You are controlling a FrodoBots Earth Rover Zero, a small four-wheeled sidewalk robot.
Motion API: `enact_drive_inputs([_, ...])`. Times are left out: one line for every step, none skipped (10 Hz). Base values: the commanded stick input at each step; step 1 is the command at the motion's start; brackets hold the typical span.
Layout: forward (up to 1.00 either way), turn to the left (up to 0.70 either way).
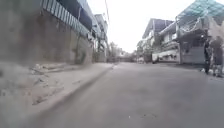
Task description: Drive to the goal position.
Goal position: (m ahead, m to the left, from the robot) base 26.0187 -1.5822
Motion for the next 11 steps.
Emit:
enact_drive_inputs([1.0, -0.04])
enact_drive_inputs([1.0, -0.35])
enact_drive_inputs([1.0, -0.4])
enact_drive_inputs([1.0, -0.4])
enact_drive_inputs([1.0, -0.4])
enact_drive_inputs([1.0, -0.4])
enact_drive_inputs([1.0, -0.4])
enact_drive_inputs([1.0, -0.38])
enact_drive_inputs([1.0, -0.2])
enact_drive_inputs([1.0, 0.0])
enact_drive_inputs([1.0, 0.0])
